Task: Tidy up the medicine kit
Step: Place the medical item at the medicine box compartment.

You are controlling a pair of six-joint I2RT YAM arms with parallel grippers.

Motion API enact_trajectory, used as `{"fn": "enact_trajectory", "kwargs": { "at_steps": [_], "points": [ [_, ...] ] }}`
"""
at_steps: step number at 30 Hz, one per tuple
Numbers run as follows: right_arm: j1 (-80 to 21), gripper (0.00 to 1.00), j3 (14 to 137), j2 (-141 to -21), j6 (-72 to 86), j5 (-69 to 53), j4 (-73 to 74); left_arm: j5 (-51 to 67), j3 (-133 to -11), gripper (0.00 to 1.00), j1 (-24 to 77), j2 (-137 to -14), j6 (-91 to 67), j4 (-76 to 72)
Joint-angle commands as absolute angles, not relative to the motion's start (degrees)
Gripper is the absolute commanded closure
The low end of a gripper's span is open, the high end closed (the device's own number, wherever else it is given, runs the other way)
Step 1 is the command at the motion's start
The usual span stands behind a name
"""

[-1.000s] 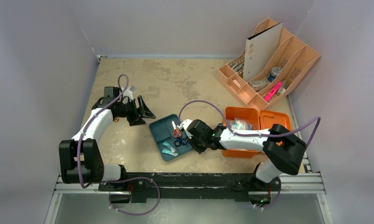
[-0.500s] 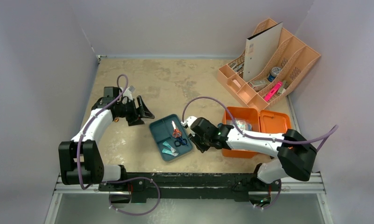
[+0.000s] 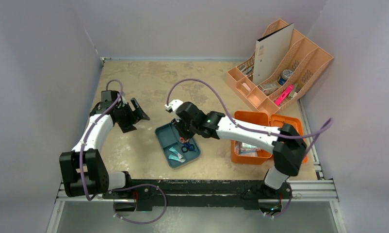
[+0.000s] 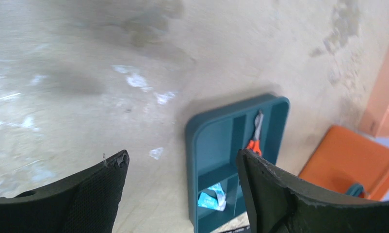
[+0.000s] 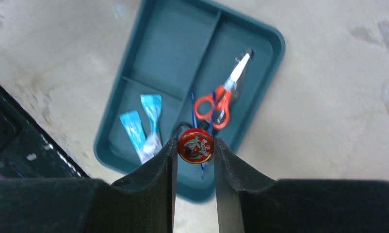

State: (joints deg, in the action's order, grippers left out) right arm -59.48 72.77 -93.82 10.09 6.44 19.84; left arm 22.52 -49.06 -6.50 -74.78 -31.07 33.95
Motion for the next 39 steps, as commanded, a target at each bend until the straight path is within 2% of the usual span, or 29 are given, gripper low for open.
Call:
{"fn": "enact_trajectory", "kwargs": {
  "at_steps": [1,9,15,24,34,39],
  "points": [
    [-61.2,0.74,81.8,-99.9,11.2,6.5,21.1,12.1,-52.0,0.19,-8.8,-74.3,-34.9,36.1],
    [-62.5,0.74,91.7,-112.6,11.6,8.2,18.7,3.5,-50.8,0.14,-11.3,-70.6,-36.0,38.5],
    [-62.6,0.73,94.7,-118.9,10.7,8.7,17.2,2.5,-50.6,0.11,-14.7,-71.2,-36.8,40.4],
    [-62.6,0.68,97.8,-124.4,9.6,9.4,17.5,1.4,-49.3,0.14,-16.2,-70.5,-37.6,40.1],
    [-62.6,0.48,99.4,-117.6,8.7,5.8,22.1,5.0,-50.5,0.17,-16.4,-73.8,-36.1,39.7],
    [-62.5,0.46,96.6,-109.4,8.6,4.0,22.1,7.7,-52.6,0.20,-16.4,-76.1,-32.4,39.5]
  ]
}}
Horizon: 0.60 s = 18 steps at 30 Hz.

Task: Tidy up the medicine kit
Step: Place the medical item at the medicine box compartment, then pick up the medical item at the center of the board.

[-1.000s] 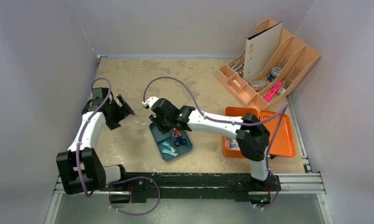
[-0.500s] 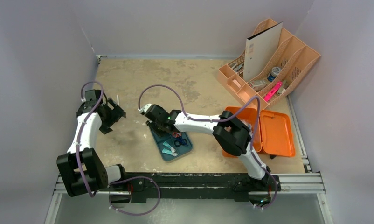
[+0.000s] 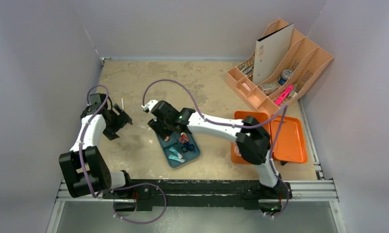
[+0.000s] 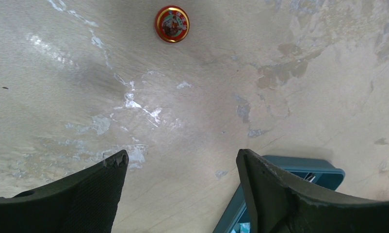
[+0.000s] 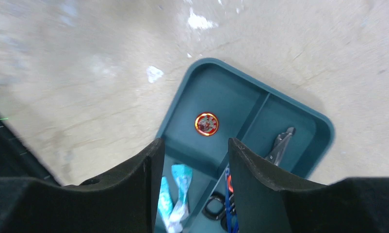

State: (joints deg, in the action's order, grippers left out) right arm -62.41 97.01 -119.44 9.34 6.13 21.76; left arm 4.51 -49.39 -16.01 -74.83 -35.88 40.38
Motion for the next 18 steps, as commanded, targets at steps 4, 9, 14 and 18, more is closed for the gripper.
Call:
{"fn": "enact_trajectory", "kwargs": {
  "at_steps": [4,9,14,18],
  "points": [
    [-62.6,0.38,91.6,-100.8,8.8,3.0,20.5,6.9,-54.4,0.23,-16.4,-78.7,-30.6,39.1],
    [-62.6,0.02,84.0,-89.2,8.8,1.6,18.2,0.7,-57.5,0.28,-17.1,-81.5,-29.1,40.5],
    [-62.6,0.01,78.4,-80.4,9.0,1.8,18.5,-2.1,-61.2,0.43,-17.1,-84.7,-27.7,40.6],
    [-62.6,0.01,77.4,-75.8,8.2,5.5,20.3,0.4,-62.9,0.47,-17.1,-89.6,-26.4,37.5]
  ]
}}
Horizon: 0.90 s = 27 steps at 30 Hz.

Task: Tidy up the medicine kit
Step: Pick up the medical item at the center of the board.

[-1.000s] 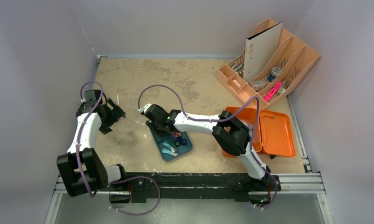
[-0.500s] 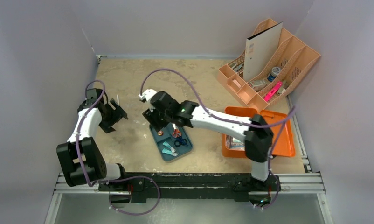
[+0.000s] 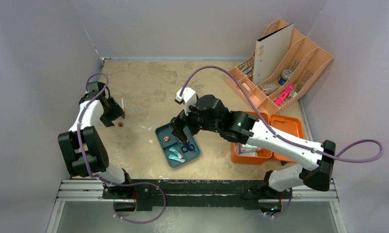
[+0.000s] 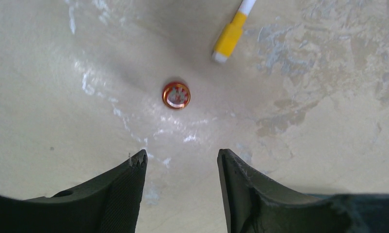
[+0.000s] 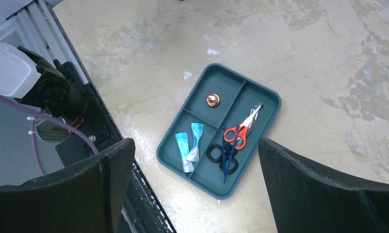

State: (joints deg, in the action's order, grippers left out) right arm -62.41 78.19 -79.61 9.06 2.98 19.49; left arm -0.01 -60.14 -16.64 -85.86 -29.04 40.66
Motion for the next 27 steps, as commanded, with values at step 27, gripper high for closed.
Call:
{"fn": "enact_trajectory", "kwargs": {
  "at_steps": [27],
  "points": [
    [-62.6,0.01,74.5,-68.5,9.3,3.8,19.0,-3.6,-68.6,0.56,-17.1,-103.4,-26.6,38.4]
  ]
}}
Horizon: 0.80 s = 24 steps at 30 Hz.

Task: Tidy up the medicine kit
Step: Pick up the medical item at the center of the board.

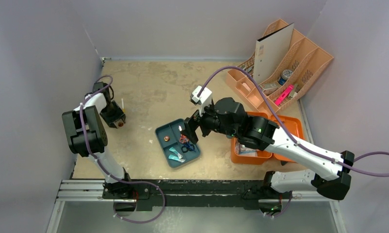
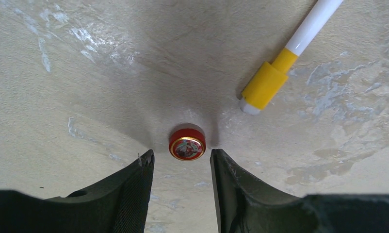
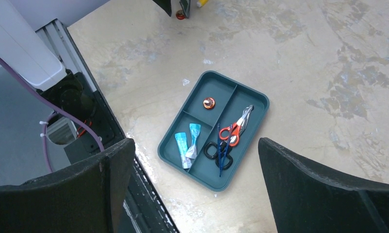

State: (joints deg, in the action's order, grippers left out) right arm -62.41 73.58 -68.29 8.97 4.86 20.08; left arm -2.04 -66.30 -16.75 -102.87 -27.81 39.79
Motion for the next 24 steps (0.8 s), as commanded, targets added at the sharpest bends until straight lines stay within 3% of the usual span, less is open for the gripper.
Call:
{"fn": "enact_trajectory", "kwargs": {
  "at_steps": [1,12,24],
  "points": [
    [-62.6,0.01,74.5,-68.5,9.3,3.8,19.0,-3.5,-68.6,0.55,-17.1,-103.7,-26.5,38.2],
    [-62.6,0.01,74.4,-68.7,10.4,4.4,18.8,-3.3,-69.5,0.57,-17.1,-106.0,-26.2,37.8],
    [-62.6,0.01,73.2,-68.9,11.5,6.5,20.1,-1.9,-68.4,0.67,-17.1,-106.0,-26.2,38.3]
  ]
}}
